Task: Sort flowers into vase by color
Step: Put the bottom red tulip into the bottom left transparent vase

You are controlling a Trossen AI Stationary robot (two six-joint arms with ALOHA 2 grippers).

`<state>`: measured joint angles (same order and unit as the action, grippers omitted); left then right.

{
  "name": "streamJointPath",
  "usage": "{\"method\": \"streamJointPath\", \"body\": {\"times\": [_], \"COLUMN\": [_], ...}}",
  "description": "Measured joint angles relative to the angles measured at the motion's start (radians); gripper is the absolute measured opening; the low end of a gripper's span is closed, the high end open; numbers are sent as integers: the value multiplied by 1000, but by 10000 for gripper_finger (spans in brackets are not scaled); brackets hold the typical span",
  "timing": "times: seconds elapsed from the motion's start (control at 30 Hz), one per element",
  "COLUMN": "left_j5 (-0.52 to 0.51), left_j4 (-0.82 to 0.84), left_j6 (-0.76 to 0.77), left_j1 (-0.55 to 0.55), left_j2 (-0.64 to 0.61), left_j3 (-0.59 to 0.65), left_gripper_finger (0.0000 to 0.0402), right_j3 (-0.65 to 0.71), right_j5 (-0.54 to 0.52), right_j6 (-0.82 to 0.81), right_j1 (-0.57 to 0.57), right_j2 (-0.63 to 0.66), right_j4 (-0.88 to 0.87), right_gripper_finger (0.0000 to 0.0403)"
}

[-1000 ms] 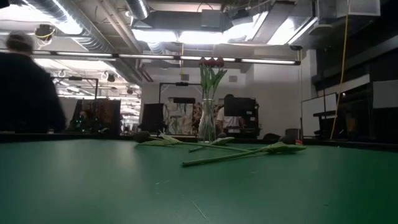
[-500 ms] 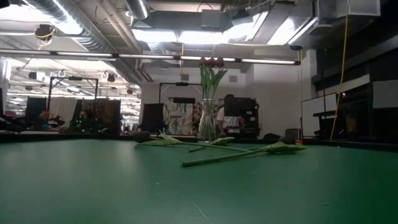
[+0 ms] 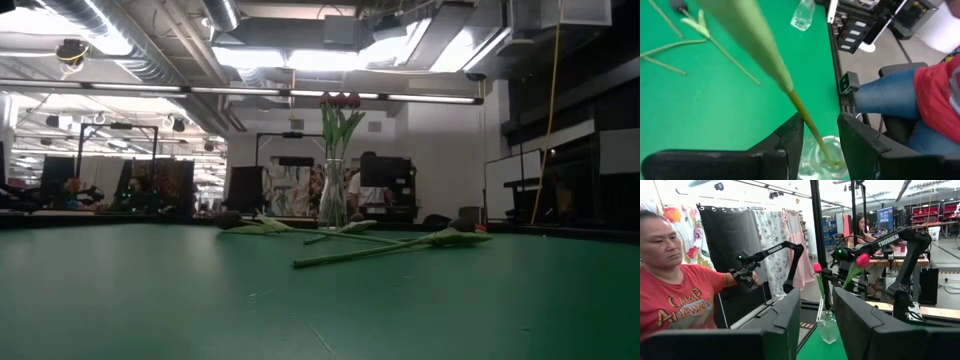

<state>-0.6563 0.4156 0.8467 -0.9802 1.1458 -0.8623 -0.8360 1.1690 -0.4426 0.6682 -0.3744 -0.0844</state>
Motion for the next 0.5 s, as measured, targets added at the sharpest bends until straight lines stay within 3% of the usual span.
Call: {"method": "streamJointPath", "body": {"times": [0.2, 0.5], "left_j5": [29, 32], "left_j4": [-96, -121], "left_j6": [-95, -95], "left_j1": [-3, -28], "left_j2": [0, 0], "left_j3": [0, 0], "left_gripper_finger": [117, 117], "right_j3": [0, 0], "right_j5": [0, -2], "right_j6": [4, 5], "right_j1": [0, 0], "right_j2": [0, 0], "right_j4": [-33, -33], "right_gripper_finger": [115, 115]}}
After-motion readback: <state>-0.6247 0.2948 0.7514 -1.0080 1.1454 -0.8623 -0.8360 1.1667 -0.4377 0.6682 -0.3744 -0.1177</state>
